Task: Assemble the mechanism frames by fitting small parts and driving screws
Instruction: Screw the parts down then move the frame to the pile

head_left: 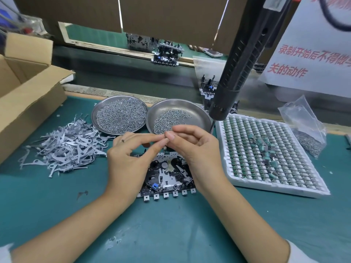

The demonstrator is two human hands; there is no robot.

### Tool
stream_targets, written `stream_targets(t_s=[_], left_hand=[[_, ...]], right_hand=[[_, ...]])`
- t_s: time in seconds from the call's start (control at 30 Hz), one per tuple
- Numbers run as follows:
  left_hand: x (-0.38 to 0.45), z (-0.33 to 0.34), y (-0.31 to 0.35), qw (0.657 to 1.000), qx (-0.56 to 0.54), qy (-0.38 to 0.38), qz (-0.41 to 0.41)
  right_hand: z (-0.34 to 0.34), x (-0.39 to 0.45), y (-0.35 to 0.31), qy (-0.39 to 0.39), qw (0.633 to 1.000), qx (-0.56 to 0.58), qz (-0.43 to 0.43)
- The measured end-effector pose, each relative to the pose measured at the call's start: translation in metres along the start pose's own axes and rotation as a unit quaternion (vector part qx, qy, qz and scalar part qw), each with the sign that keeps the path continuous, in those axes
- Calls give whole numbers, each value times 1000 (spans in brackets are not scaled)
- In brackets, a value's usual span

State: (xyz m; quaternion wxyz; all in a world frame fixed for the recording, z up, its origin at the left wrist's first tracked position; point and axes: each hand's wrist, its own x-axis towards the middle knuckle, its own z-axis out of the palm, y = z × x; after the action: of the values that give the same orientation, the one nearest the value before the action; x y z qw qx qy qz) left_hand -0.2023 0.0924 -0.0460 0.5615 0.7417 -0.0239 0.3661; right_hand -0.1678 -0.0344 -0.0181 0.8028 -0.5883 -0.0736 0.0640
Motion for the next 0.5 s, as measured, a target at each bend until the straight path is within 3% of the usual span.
stream_targets(t_s=[0.23,0.33,0.5], left_hand=[[0,0,0,1000,2,-4,-22],[0,0,-1,999,-5,-10,-47],[2,1,0,998,-7,-6,-66]], right_hand=[[-3,0,-6,-28,999,-38,-24],[-4,2,-13,-43,989,-130,-56],[-40,1,-45,-91,895,-434,-54]])
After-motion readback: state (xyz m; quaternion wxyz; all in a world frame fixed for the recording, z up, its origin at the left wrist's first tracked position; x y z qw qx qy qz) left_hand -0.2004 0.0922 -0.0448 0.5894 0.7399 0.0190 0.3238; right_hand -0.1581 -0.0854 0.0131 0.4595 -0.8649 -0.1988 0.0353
